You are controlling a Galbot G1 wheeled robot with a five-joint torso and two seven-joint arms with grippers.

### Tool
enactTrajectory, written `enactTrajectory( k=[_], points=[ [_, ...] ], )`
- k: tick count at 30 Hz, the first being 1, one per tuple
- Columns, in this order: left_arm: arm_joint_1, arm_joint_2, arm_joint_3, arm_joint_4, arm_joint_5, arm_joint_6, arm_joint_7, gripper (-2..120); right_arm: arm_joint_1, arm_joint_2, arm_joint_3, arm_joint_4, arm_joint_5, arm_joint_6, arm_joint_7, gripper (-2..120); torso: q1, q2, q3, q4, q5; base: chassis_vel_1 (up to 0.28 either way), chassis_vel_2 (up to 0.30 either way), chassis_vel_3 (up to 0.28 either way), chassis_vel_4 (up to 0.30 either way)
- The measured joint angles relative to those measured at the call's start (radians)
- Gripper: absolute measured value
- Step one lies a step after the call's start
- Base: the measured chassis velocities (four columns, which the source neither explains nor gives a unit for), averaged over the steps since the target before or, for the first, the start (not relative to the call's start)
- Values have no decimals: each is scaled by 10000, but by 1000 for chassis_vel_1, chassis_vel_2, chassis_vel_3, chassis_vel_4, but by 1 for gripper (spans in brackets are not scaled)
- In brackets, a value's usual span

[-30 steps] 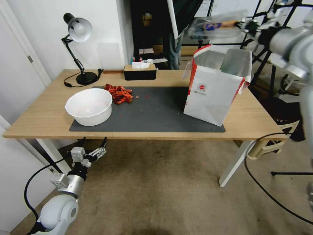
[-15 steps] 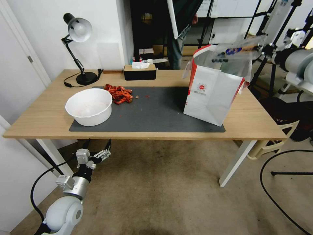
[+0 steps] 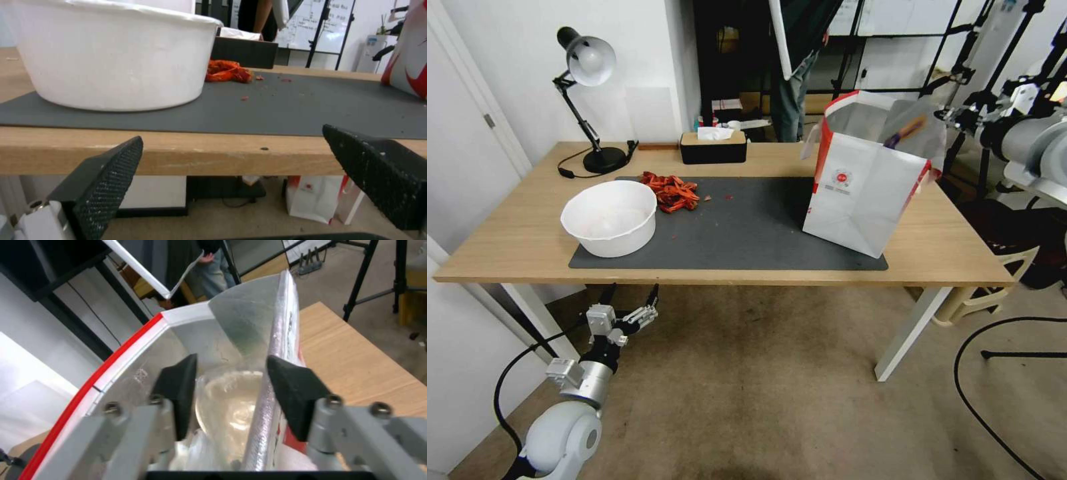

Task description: Close the takeout container lid, then place the container into the takeout bag.

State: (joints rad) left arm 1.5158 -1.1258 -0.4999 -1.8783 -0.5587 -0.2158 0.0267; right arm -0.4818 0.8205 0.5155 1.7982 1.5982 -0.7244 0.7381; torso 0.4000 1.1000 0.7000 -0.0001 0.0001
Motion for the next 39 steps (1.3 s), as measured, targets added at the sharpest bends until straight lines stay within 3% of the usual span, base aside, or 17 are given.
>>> enactTrajectory(
  k=[3, 6, 7, 13, 22, 24, 25, 27, 32, 33, 37, 39],
  points=[
    [-8, 26, 1, -13, -4, 0, -16, 100, -14, -113, -8, 67, 55, 52, -65, 62, 0, 0, -1, 1, -1, 0, 0, 0, 0],
    [-18, 31, 4, -15, -5, 0, -18, 100, -14, -153, -12, 83, 65, 92, -125, 67, -1, 0, 0, 0, -1, 0, 0, 0, 0],
    [-28, 46, 9, -26, -12, 0, -20, 100, -15, -196, -17, 128, 69, 173, -262, 76, 0, 0, 0, 0, -1, 0, 0, 0, 0],
    [-34, 68, 8, -46, -49, 1, -14, 100, -279, -290, 40, 611, 0, 557, -1018, 95, 0, 0, 0, 2, -1, 0, 0, 0, 0],
    [-35, -26, 53, -93, -133, -16, 57, 100, -2046, -767, 747, 2388, -945, 1419, -3085, 100, 0, 0, -1, 3, -3, 0, 0, 0, 0],
    [-154, 25, 215, -66, -159, -54, 115, 100, -3596, -911, 1470, 3356, -1871, 1902, -3932, 100, 0, 0, -2, 6, -4, 0, 0, 0, 0],
    [-154, 25, 215, -66, -159, -54, 115, 100, -3596, -911, 1470, 3356, -1871, 1902, -3932, 100, 0, 0, -2, 6, -4, 0, 0, 0, 0],
    [-242, 80, 305, -41, -232, -68, 125, 100, -4825, -864, 1855, 4064, -2872, 2278, -4525, 100, -1, 0, -1, -16, 1, 0, 0, 0, 0],
    [-51, -11, 126, -87, -271, -271, 196, 100, -6182, -427, 1834, 5126, -4895, 3187, -5033, 100, -1, 0, -2, 9, -2, 0, 0, 0, 0],
    [53, -57, 52, -146, -264, -380, 200, 100, -7492, 85, 1693, 5591, -6480, 4105, -5213, 100, 1, 1, -2, 2, -3, 0, 0, 0, 0],
    [115, -89, 28, -154, -206, -492, 204, 100, -8781, 871, 1404, 5648, -8186, 5261, -5372, 100, 1, 1, -2, 1, -4, 0, 0, 0, 0],
    [210, -131, 16, -149, -180, -607, 236, 100, -9641, 1594, 1104, 5401, -9353, 6354, -5560, 100, 1, 1, -2, 0, 0, 0, 0, 0, 0]
  ],
)
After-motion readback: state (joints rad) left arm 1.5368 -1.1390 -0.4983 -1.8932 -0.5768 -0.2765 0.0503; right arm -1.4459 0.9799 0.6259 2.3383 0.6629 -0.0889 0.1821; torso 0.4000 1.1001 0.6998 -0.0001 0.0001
